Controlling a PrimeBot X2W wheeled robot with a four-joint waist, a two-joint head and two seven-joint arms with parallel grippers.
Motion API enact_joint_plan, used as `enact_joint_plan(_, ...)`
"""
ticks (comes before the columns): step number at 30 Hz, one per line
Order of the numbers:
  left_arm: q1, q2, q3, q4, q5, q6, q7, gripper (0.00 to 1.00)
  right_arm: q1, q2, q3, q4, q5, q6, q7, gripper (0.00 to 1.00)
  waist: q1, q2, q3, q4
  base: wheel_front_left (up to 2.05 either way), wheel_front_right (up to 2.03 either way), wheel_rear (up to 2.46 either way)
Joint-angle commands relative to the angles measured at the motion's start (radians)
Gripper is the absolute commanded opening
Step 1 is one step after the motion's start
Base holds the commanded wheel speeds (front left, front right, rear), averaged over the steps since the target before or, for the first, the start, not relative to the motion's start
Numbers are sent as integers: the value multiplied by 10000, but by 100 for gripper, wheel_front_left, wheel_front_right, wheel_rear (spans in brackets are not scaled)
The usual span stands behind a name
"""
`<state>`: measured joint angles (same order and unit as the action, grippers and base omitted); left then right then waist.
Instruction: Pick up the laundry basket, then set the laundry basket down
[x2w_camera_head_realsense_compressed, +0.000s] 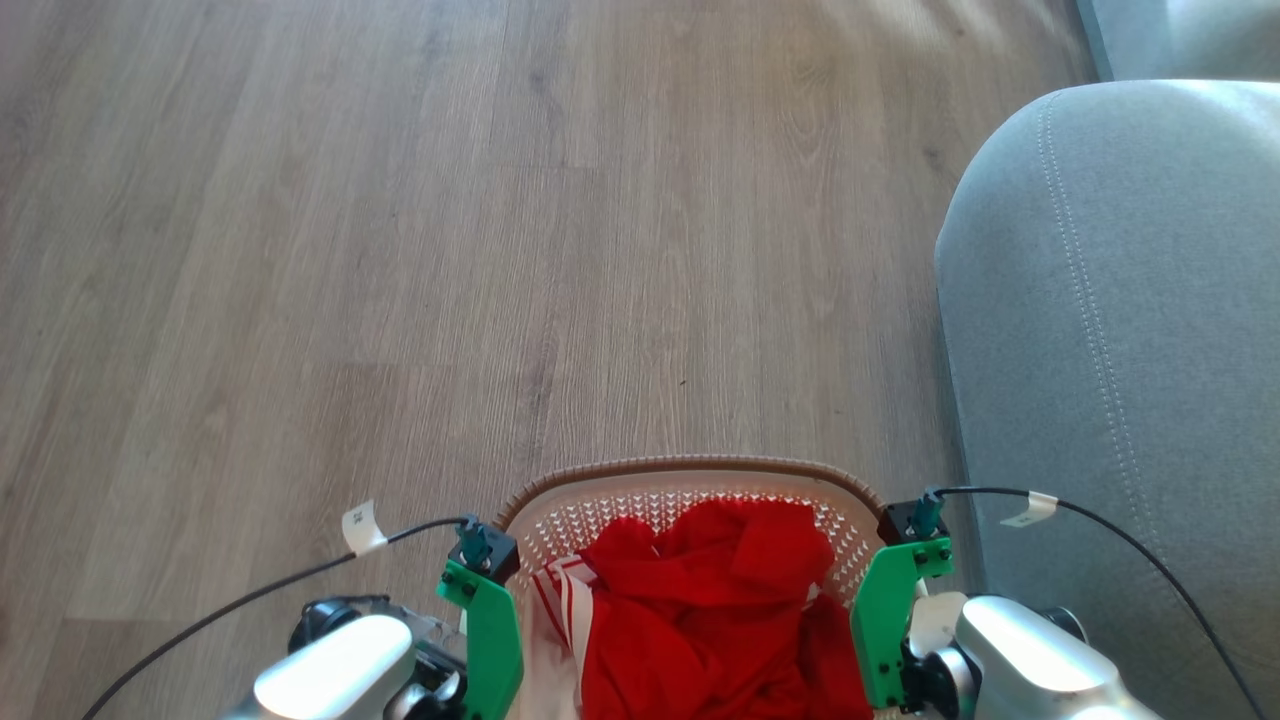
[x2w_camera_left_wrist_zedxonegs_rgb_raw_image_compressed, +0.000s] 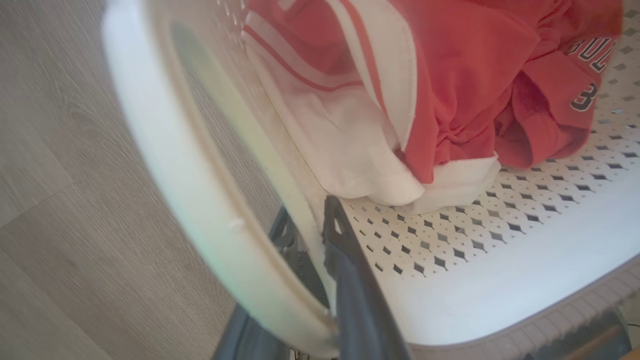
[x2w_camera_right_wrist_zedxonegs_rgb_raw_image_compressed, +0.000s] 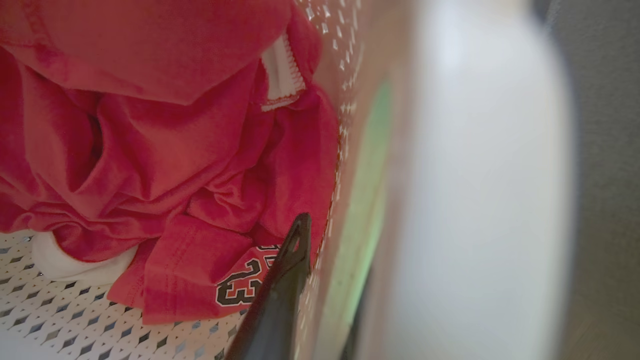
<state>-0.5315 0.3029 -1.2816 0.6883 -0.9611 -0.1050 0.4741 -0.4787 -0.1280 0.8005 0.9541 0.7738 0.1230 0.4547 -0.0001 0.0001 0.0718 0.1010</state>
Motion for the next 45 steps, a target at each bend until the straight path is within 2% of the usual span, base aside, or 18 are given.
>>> enact_joint_plan(1,-284,-152,13,-570,50,-257,28,0,-260,356,112,-656,-191,77,-55,0,1,-1,9,-2,0,0,0)
enact_joint_plan(45,-256,-159,13,-525,-16,-257,85,0,269,347,-901,-1386,-1110,77,619,0,1,-1,-217,-12,0,0,0)
